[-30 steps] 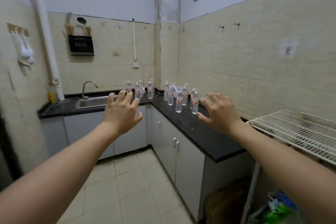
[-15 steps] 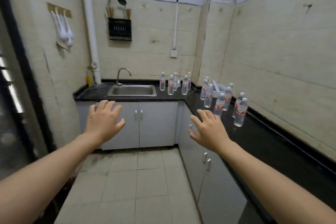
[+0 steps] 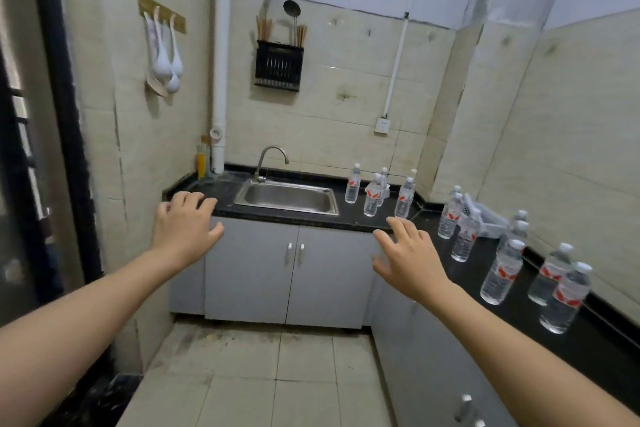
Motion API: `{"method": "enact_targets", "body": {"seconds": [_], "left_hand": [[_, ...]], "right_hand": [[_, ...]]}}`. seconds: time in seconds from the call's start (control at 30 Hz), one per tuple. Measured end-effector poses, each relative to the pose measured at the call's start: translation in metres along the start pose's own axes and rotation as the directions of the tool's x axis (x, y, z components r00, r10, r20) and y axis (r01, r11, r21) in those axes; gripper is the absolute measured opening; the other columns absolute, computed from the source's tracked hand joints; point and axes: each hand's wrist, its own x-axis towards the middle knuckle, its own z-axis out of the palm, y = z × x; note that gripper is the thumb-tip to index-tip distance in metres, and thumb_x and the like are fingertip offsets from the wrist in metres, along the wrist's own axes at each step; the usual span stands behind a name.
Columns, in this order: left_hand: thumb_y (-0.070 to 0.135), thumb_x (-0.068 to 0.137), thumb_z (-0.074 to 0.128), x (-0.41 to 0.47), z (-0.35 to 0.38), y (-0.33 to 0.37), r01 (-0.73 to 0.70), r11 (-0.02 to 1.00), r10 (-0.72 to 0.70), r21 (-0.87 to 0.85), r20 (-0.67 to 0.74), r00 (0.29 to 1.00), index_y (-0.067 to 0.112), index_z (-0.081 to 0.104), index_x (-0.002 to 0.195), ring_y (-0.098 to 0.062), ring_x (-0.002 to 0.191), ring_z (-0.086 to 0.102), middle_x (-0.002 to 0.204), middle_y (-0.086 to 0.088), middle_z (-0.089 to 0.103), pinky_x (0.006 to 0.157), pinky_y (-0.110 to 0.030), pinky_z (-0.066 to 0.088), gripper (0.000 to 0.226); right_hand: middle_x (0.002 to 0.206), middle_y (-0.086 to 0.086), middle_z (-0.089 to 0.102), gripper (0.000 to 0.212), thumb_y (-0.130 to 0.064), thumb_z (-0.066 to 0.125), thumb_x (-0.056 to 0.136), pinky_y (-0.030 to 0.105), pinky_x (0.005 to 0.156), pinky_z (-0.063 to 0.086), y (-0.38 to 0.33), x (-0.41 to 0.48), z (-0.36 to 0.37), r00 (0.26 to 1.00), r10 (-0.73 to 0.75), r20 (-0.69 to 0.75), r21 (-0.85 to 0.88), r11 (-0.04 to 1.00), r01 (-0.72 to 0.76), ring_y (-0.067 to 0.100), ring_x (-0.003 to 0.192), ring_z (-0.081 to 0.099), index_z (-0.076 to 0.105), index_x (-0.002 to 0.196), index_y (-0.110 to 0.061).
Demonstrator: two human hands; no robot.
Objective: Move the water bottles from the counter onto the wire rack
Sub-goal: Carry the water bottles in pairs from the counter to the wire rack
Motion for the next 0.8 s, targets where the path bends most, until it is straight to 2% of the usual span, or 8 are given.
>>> {"method": "enact_targets", "body": {"seconds": [0.13,0.3,0.5,0.63,0.7,0.8], "left_hand": [[0.031,0.084,0.056,0.073,0.032,0.009,-0.058,0.994,0.053,-0.089,-0.052,0.997,0.013,0.052,0.126,-0.028,0.128,0.038,0.135,-0.010,0.051,0.097,-0.042,0.030,0.046],[0.026,0.080,0.063,0.119,0.082,0.031,-0.159,0.967,0.154,-0.199,-0.040,0.987,0.009,0.058,0.121,-0.031,0.123,0.045,0.128,-0.014,0.056,0.096,-0.046,0.034,0.044],[0.023,0.080,0.064,0.173,0.141,0.058,-0.164,0.944,0.169,-0.286,-0.009,0.986,0.008,0.059,0.119,-0.031,0.122,0.046,0.126,-0.014,0.058,0.097,-0.047,0.035,0.042],[0.028,0.084,0.059,0.226,0.183,0.076,-0.159,0.950,0.164,-0.268,-0.003,0.986,0.011,0.053,0.127,-0.027,0.128,0.040,0.133,-0.009,0.052,0.102,-0.044,0.031,0.046],[0.030,0.085,0.057,0.259,0.204,0.088,-0.152,0.950,0.156,-0.271,-0.007,0.988,0.012,0.050,0.130,-0.025,0.129,0.039,0.135,-0.008,0.051,0.103,-0.043,0.031,0.048],[0.030,0.086,0.055,0.306,0.239,0.112,-0.137,0.946,0.151,-0.295,0.025,0.988,0.014,0.046,0.132,-0.024,0.130,0.036,0.138,-0.006,0.048,0.104,-0.040,0.029,0.049]], "right_hand": [[0.106,0.028,0.064,0.041,-0.015,0.080,0.063,0.050,0.066,0.053,0.011,0.057,0.024,0.987,0.151,-0.050,0.049,0.988,-0.148,0.043,0.097,0.063,0.067,0.099,0.000],[0.103,0.028,0.066,0.044,-0.015,0.083,0.056,0.048,0.062,0.054,0.025,0.084,0.068,0.971,0.235,0.034,0.023,0.972,-0.236,0.042,0.092,0.065,0.069,0.095,-0.001],[0.117,0.027,0.061,0.043,-0.018,0.077,0.068,0.049,0.076,0.052,0.065,0.129,0.123,0.959,0.277,0.058,0.017,0.960,-0.279,0.041,0.107,0.059,0.066,0.106,-0.003],[0.101,0.025,0.067,0.046,-0.016,0.084,0.055,0.045,0.062,0.056,0.104,0.179,0.172,0.966,0.255,0.049,0.014,0.967,-0.256,0.040,0.091,0.066,0.070,0.096,-0.002],[0.109,0.024,0.064,0.045,-0.018,0.079,0.064,0.045,0.069,0.054,0.126,0.208,0.204,0.964,0.261,0.040,0.062,0.963,-0.264,0.039,0.100,0.063,0.067,0.105,-0.003],[0.133,0.017,0.050,0.050,-0.030,0.062,0.082,0.042,0.089,0.044,0.158,0.245,0.255,0.956,0.283,0.071,0.101,0.952,-0.289,0.031,0.123,0.047,0.052,0.128,-0.011]]}}
